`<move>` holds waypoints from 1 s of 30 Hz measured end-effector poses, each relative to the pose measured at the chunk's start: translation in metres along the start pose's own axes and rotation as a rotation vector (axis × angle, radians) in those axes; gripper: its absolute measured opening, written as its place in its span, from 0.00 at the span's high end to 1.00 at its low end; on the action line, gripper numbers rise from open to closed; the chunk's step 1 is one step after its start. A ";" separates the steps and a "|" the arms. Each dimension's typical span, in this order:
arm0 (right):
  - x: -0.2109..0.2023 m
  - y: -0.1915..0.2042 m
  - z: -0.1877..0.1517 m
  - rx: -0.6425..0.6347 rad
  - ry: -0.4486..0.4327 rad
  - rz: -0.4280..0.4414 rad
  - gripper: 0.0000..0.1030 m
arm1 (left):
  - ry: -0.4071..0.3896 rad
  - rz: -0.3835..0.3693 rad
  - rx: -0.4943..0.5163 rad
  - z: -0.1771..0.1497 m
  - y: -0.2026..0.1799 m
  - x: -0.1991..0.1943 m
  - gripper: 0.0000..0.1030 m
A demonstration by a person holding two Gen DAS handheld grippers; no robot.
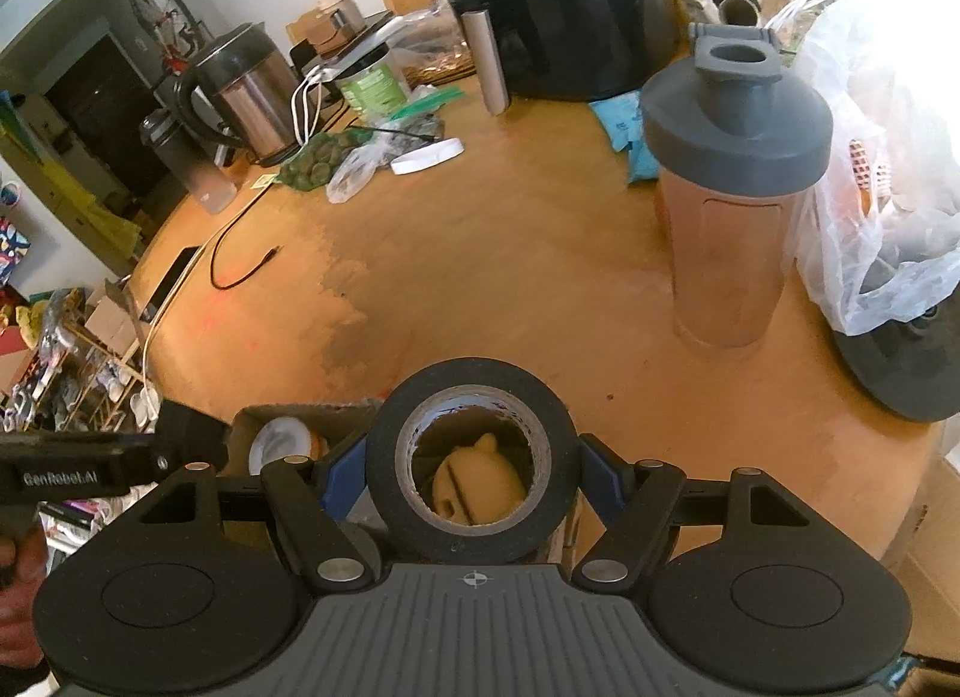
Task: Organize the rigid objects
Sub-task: 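Open both grippers over the box to drop the coupling and the tape roll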
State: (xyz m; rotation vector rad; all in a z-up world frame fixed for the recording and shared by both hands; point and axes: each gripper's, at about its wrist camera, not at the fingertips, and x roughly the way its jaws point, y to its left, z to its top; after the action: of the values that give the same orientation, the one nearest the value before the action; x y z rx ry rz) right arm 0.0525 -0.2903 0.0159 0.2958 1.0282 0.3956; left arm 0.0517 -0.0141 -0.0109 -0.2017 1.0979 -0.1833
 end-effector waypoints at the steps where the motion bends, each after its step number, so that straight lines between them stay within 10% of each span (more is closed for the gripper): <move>1: 0.000 0.001 -0.001 -0.005 0.002 0.003 0.27 | 0.011 0.008 -0.002 -0.003 0.000 0.001 0.62; 30: -0.002 0.034 -0.013 -0.153 0.024 0.034 0.27 | 0.024 0.184 -0.045 -0.033 -0.016 -0.012 0.49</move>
State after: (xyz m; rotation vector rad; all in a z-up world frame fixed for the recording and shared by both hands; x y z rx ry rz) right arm 0.0340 -0.2603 0.0249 0.1717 1.0118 0.5066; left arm 0.0157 -0.0292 -0.0110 -0.1376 1.1389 0.0036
